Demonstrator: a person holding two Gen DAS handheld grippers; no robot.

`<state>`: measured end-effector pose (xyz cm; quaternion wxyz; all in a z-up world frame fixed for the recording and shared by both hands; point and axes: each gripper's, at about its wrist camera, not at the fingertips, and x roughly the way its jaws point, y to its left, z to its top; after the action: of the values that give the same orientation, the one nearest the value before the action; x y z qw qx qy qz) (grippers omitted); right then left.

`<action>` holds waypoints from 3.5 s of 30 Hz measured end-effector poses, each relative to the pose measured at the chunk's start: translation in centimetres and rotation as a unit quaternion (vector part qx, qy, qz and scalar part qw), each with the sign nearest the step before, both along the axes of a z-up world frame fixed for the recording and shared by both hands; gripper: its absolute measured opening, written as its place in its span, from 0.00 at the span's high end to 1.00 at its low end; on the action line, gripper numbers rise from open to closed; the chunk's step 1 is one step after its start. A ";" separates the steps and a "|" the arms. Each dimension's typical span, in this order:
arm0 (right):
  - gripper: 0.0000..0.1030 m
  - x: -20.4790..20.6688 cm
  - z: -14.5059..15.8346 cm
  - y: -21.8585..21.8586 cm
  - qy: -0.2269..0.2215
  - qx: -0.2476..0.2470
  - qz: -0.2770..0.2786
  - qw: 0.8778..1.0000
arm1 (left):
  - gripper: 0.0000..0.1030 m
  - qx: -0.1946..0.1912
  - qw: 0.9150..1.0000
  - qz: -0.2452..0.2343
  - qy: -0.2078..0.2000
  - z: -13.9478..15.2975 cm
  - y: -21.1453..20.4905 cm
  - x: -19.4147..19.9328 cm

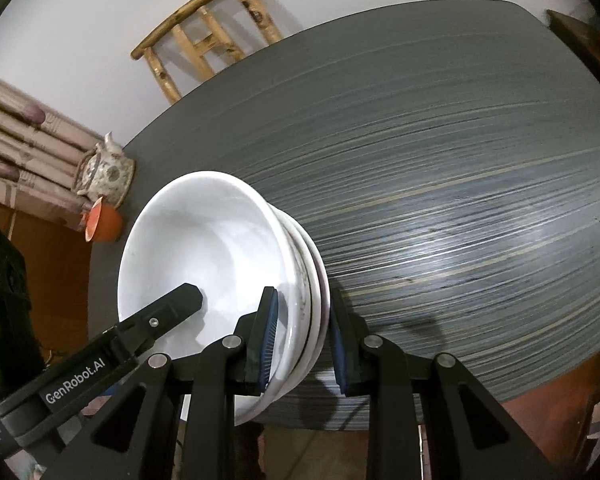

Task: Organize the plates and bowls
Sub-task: 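Lift the bowl stack and carry it over the flower-patterned plates with both tools, then lower the bowl stack onto the plate stack with both tools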

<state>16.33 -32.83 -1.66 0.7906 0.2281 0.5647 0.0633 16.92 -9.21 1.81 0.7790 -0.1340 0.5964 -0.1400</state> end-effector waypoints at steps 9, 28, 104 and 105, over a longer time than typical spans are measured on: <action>0.77 0.7 0.2 3.9 -0.002 0.001 0.033 0.999 | 0.81 0.009 1.000 0.028 0.000 0.4 3.3 -0.3; 0.77 0.3 -1.2 8.8 0.016 -0.007 0.072 0.997 | 0.81 0.016 0.998 0.059 0.021 -1.7 7.6 -1.3; 0.62 0.7 -2.6 11.2 0.020 -0.006 0.081 0.996 | 0.78 0.049 0.997 0.061 -0.013 -3.8 5.9 -1.2; 0.59 0.7 -2.6 11.1 0.018 -0.008 0.080 0.997 | 0.78 0.049 0.997 0.062 -0.013 -3.8 6.0 -1.3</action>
<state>16.98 -21.69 -4.29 0.7744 0.1774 0.5959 0.1175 15.65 -3.24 -1.96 0.7996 -0.1302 0.5828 -0.0636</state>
